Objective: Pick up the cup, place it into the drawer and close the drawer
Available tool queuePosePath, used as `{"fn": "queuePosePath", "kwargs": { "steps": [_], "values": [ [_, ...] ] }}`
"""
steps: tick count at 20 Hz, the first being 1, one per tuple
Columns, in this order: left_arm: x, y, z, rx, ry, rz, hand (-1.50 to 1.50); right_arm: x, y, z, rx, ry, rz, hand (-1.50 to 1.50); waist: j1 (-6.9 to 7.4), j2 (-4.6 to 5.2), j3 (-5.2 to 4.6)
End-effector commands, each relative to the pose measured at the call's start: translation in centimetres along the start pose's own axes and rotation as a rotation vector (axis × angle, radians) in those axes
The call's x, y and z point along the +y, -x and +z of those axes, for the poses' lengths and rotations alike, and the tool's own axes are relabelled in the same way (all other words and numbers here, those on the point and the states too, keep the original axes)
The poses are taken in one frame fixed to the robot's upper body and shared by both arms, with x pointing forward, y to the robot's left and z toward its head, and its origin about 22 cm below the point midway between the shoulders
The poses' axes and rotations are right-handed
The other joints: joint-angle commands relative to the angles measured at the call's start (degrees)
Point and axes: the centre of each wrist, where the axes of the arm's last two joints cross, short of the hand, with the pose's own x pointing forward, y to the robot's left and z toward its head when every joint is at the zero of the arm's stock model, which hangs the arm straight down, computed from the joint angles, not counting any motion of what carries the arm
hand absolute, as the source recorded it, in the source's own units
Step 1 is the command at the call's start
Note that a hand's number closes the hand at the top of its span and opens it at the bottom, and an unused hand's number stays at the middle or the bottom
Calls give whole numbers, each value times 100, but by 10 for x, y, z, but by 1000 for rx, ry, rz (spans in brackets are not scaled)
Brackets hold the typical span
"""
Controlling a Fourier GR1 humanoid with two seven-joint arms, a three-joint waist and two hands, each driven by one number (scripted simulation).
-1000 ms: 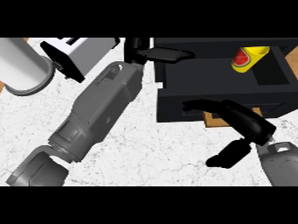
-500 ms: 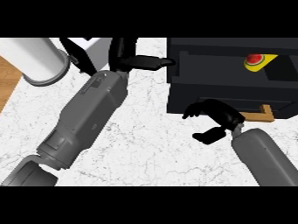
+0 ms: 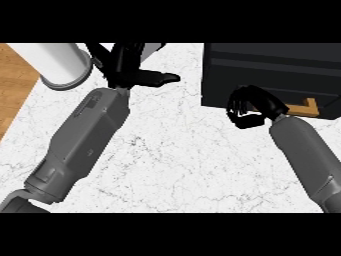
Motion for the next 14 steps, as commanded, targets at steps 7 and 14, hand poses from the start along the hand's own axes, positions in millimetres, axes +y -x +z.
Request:
{"fn": "queuePosePath", "kwargs": {
  "steps": [7,14],
  "values": [
    [29,-9,9,-7,23,-13,-150,-103,-5,2,16,259,-69,150,245,98,7],
    [36,-6,18,15,70,6,-150,-123,-11,8,-5,290,-116,150,443,136,3]
  ]
}}
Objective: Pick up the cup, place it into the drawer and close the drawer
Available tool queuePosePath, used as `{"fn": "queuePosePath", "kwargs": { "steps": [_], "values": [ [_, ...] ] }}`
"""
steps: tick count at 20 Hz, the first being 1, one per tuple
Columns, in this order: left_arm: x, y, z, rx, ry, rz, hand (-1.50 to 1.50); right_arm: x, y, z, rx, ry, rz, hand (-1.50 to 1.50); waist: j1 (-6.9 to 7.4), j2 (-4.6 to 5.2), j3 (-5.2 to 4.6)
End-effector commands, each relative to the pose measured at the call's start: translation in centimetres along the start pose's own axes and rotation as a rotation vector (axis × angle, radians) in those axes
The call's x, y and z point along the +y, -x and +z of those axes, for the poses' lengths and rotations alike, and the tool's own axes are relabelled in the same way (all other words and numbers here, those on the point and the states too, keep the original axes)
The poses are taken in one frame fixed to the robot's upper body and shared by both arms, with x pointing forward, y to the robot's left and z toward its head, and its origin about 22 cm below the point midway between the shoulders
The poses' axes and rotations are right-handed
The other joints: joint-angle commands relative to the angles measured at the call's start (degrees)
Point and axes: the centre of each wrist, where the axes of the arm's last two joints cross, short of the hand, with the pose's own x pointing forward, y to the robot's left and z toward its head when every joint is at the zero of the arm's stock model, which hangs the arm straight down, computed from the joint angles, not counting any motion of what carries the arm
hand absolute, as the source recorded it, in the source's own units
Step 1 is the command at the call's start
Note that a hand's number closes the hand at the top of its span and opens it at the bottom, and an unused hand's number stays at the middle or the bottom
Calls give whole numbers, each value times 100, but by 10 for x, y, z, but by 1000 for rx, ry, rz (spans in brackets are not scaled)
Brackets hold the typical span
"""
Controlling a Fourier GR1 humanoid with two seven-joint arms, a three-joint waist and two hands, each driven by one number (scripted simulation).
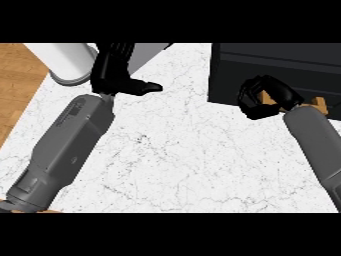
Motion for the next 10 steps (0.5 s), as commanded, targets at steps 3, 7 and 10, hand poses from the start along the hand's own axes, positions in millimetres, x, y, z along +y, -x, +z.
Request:
{"fn": "queuePosePath", "kwargs": {
  "steps": [3,7,10],
  "values": [
    [2,6,9,25,24,23,-150,-88,-47,2,-13,238,91,150,287,132,-42],
    [4,-1,4,0,25,32,-150,-96,-51,7,-34,242,64,150,302,145,-46],
    [4,7,14,20,29,38,-150,-104,-46,17,-24,238,53,150,323,116,-47]
  ]
}}
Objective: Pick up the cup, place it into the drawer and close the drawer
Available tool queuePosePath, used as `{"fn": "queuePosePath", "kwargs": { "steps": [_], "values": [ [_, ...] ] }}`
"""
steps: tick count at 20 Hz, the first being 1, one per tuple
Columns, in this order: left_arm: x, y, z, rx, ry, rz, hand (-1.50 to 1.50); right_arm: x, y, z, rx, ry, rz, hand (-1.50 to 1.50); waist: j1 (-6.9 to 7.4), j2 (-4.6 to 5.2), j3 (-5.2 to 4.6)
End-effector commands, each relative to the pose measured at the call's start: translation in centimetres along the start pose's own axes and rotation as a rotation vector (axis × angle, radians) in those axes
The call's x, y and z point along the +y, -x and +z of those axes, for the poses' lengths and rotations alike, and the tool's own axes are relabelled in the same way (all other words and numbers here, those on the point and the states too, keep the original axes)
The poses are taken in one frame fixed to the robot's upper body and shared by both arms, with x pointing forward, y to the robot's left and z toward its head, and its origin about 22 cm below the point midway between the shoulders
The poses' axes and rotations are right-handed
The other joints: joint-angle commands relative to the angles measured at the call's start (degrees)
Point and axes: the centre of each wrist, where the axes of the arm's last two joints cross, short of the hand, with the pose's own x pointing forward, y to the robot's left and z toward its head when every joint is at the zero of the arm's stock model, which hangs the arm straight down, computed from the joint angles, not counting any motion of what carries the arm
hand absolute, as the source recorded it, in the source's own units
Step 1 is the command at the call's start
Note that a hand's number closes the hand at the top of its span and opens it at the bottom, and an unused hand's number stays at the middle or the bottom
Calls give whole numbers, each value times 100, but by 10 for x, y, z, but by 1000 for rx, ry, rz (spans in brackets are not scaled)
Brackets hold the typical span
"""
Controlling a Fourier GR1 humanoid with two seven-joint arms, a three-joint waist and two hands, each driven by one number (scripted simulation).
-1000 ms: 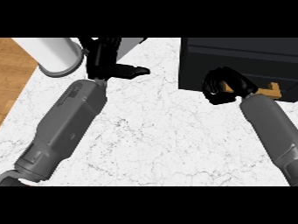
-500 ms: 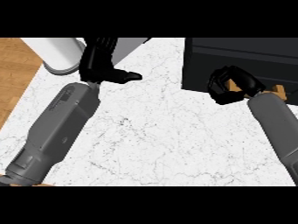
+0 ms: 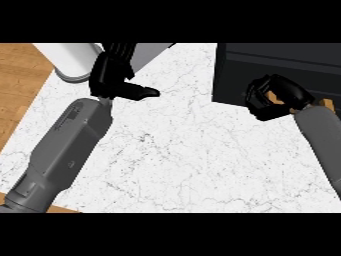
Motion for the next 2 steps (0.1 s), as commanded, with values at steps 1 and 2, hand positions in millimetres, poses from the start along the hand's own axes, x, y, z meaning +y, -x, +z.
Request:
{"fn": "queuePosePath", "kwargs": {
  "steps": [1,2],
  "values": [
    [3,0,3,7,7,19,-150,-76,-58,1,-20,272,149,150,227,85,-94],
    [4,0,4,-5,11,9,-150,-79,-59,4,-11,272,143,150,253,65,-97]
  ]
}}
